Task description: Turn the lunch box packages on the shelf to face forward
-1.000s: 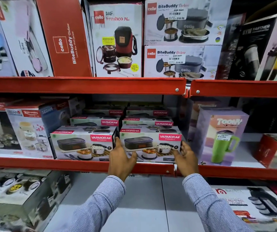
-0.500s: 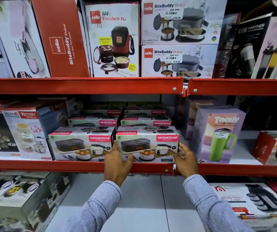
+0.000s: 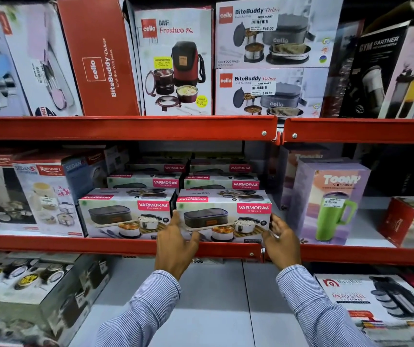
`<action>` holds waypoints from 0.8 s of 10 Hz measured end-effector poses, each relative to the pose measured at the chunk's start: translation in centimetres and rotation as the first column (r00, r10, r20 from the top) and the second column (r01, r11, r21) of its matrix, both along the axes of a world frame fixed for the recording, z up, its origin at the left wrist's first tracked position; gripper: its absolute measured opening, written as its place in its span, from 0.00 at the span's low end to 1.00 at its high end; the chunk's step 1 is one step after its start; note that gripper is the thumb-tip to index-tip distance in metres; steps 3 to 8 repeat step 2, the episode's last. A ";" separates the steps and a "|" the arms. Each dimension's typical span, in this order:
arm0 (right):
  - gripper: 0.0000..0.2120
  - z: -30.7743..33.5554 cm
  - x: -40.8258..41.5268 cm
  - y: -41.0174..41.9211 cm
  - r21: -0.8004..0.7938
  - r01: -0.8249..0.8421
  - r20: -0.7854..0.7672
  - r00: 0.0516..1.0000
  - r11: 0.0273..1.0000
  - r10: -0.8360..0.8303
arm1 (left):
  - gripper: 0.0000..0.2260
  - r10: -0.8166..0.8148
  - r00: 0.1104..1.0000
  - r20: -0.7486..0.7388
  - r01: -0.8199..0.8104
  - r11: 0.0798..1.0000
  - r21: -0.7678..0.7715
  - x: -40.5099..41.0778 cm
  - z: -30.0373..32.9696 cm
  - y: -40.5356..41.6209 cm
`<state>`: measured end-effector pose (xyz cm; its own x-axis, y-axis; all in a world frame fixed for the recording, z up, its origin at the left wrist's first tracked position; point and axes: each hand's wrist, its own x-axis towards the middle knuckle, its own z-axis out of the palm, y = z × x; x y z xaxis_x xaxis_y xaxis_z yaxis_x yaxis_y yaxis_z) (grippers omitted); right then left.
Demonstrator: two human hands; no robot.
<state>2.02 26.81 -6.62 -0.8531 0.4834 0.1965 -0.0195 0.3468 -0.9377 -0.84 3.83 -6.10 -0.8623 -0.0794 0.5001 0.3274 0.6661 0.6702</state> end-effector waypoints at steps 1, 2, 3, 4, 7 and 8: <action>0.31 0.6 0.8 -0.4 0.019 0.061 -0.011 0.998 0.998 -0.061 | 0.26 0.008 0.999 -0.034 -0.009 1.000 -0.025 0.9 0.8 -0.5; 0.31 2.8 2.1 -1.5 0.103 0.179 -0.219 0.964 0.979 -0.153 | 0.26 -0.014 0.974 -0.225 -0.004 0.997 -0.078 1.4 2.7 -0.5; 0.31 2.8 2.1 -1.5 0.103 0.179 -0.219 0.964 0.979 -0.153 | 0.26 -0.014 0.974 -0.225 -0.004 0.997 -0.078 1.4 2.7 -0.5; 0.31 2.8 2.1 -1.5 0.103 0.179 -0.219 0.964 0.979 -0.153 | 0.26 -0.014 0.974 -0.225 -0.004 0.997 -0.078 1.4 2.7 -0.5; 0.31 2.8 2.1 -1.5 0.103 0.179 -0.219 0.964 0.979 -0.153 | 0.26 -0.014 0.974 -0.225 -0.004 0.997 -0.078 1.4 2.7 -0.5; 0.31 2.8 2.1 -1.5 0.103 0.179 -0.219 0.964 0.979 -0.153 | 0.26 -0.014 0.974 -0.225 -0.004 0.997 -0.078 1.4 2.7 -0.5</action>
